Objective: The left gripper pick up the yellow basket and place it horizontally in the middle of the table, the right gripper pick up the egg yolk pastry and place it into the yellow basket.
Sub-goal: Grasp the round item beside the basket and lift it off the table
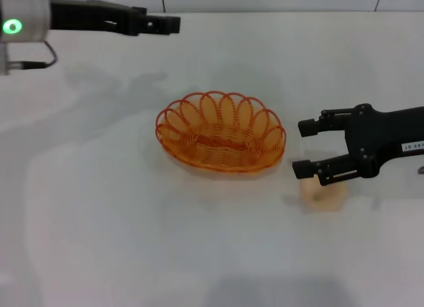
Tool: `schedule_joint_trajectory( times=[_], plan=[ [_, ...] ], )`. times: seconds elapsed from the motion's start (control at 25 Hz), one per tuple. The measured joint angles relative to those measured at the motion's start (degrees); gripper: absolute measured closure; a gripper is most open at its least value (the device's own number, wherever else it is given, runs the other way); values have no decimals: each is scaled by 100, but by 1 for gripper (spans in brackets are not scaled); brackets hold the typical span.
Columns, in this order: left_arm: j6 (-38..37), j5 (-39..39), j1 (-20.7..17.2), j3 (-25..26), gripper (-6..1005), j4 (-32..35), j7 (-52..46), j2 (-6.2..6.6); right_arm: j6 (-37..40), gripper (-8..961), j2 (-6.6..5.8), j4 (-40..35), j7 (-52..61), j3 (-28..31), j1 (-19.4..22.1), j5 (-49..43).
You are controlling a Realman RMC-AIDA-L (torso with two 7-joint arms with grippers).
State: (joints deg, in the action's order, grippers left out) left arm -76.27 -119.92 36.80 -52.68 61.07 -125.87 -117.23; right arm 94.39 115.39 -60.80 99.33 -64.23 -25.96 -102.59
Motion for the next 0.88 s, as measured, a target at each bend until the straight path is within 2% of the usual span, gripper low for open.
schedule_joint_trajectory(
  times=[0.24,0.52,0.76,0.88],
  plan=[
    [-898,94,-420,3,142,653,679,131,-332,98,-8,-185,318,-187,-27,-90],
    [-2043,-13,-582,-3,142,770,1101,386,-521,98,-4,-490,755,-289,-83,-485],
    [-2541,-110,-684,-4,141,855,1226,404,-585,97,-11,-618,1023,-397,-90,-802],
    [-2631,-103,-730,-1,141,862,1253,375,-587,97,-12,-728,1180,-427,-82,-1001]
  ],
)
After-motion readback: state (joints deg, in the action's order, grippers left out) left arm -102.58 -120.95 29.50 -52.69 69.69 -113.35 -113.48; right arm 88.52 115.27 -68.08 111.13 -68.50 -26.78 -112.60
